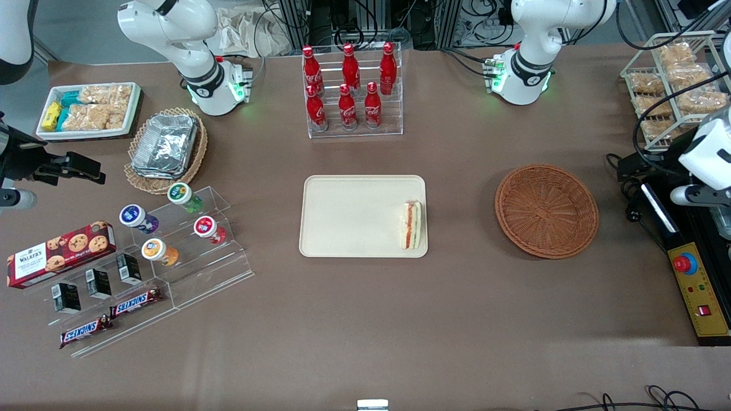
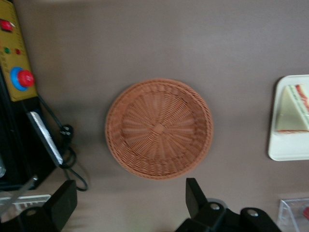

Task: Place sandwich from basket to tray

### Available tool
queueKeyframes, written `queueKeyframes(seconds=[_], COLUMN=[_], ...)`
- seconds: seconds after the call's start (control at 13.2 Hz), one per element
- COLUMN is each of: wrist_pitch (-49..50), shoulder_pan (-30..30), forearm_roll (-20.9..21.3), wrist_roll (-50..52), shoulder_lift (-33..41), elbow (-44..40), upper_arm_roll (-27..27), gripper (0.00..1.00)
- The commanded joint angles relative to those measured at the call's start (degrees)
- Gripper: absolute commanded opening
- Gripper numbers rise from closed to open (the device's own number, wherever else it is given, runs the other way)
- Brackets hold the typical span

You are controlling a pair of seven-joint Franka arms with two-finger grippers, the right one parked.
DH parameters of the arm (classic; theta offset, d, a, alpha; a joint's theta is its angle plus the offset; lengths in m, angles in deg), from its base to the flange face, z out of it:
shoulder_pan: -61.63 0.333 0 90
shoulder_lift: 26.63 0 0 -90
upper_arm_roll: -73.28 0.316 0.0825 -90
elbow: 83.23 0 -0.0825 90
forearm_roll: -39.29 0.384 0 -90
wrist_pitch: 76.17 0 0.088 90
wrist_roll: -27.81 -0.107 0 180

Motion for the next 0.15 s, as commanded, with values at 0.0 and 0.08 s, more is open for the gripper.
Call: queueKeyframes(seconds=[0.0,0.08], wrist_pitch=[-1.2,-1.2], shoulder_pan=[-0.7,-0.7], forearm_roll=[1.9,1.8], wrist_roll=[-1.6,-0.7], shoulder_lift=[-1.1,-2.4], elbow=[-0.8,-2.1], upper_arm_roll=[0.1,0.1], gripper=[1.00,1.00])
